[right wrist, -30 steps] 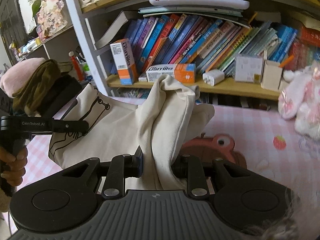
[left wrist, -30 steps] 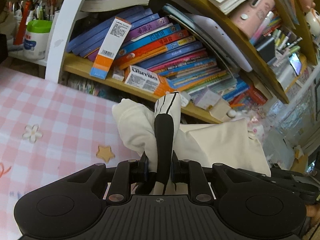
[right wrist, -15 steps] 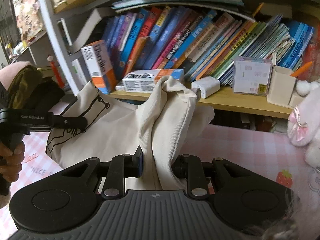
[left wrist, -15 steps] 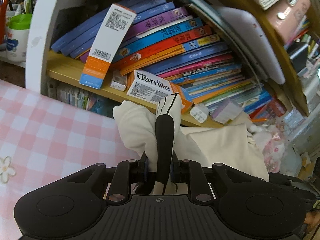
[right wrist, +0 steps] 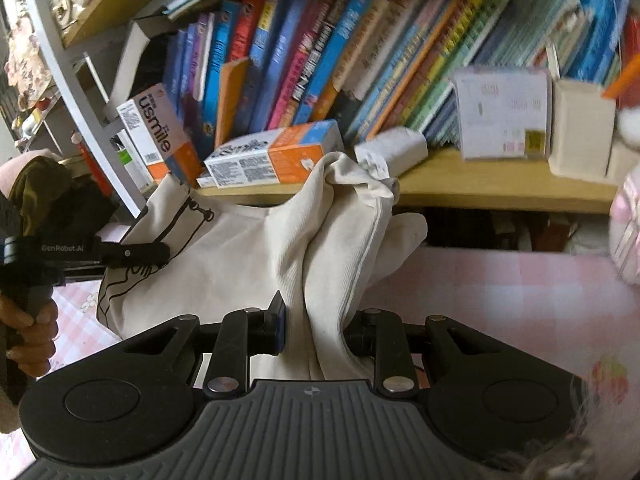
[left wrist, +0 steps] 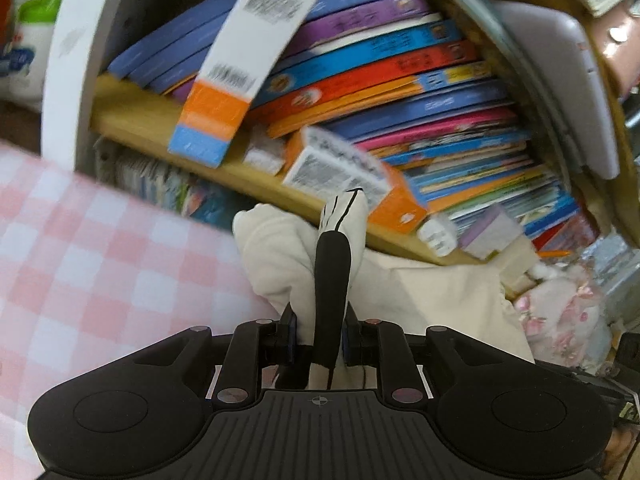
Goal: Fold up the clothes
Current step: 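Open the left gripper and release the folded shirt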
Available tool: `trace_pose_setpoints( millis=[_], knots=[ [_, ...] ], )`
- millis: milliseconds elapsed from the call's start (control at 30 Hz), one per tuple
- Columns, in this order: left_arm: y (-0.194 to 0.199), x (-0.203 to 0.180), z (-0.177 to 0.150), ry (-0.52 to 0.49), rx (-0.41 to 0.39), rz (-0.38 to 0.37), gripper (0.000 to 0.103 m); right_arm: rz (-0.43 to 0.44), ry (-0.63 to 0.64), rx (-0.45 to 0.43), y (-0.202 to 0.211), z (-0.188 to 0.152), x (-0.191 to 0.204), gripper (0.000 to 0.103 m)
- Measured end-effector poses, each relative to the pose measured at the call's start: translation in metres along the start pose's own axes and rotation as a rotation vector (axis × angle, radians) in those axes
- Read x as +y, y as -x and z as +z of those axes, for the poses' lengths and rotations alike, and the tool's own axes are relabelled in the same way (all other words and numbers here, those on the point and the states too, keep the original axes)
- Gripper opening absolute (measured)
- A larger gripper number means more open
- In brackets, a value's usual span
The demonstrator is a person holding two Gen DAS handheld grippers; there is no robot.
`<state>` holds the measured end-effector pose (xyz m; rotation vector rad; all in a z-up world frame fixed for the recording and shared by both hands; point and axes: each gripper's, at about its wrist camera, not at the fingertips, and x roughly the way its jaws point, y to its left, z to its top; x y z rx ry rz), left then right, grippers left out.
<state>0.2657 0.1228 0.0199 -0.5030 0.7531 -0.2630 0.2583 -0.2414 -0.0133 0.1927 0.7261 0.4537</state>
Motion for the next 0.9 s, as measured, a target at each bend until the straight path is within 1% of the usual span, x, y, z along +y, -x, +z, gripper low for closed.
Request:
trace_pose_setpoints(
  millis=[100,167,200,233,267,333,433,567,700,767,833,900],
  knots=[
    [0.005,0.004,-0.001,0.004,-0.004,0.019,0.03,-0.024,-0.041,0.023,-0.007,-0.006,-0.009,0.033],
    [0.009,0.006,-0.001,0.004,-0.009,0.031,0.037,-0.036,-0.058,0.02,-0.006,-0.008,-0.013,0.039],
    [0.011,0.007,-0.001,0.004,-0.012,0.038,0.044,-0.047,-0.062,0.015,-0.005,-0.009,-0.014,0.041],
    [0.013,0.008,-0.001,0.004,-0.014,0.044,0.047,-0.063,-0.061,0.008,-0.003,-0.009,-0.014,0.046],
    [0.015,0.009,-0.001,0.004,-0.016,0.05,0.049,-0.078,-0.061,0.001,0.0,-0.008,-0.014,0.05],
    [0.02,0.011,-0.001,0.004,-0.021,0.062,0.049,-0.104,-0.062,-0.012,0.007,-0.008,-0.016,0.052],
    [0.03,0.009,-0.005,-0.023,-0.037,0.087,0.05,-0.159,-0.053,-0.044,0.021,-0.008,-0.013,0.061],
    [0.046,0.005,-0.012,-0.046,-0.081,0.121,0.05,-0.251,-0.057,-0.088,0.04,-0.01,-0.012,0.061],
    [0.067,0.003,-0.022,-0.053,-0.139,0.179,0.05,-0.3,-0.082,-0.122,0.062,-0.016,-0.007,0.062],
    [0.077,0.001,-0.03,-0.059,-0.164,0.206,0.051,-0.31,-0.085,-0.136,0.074,-0.02,-0.002,0.064],
    [0.085,-0.006,-0.04,-0.085,-0.177,0.225,0.066,-0.318,-0.081,-0.152,0.084,-0.025,0.006,0.066],
    [0.093,-0.014,-0.05,-0.11,-0.189,0.244,0.068,-0.326,-0.069,-0.164,0.093,-0.029,0.017,0.07]
  ],
)
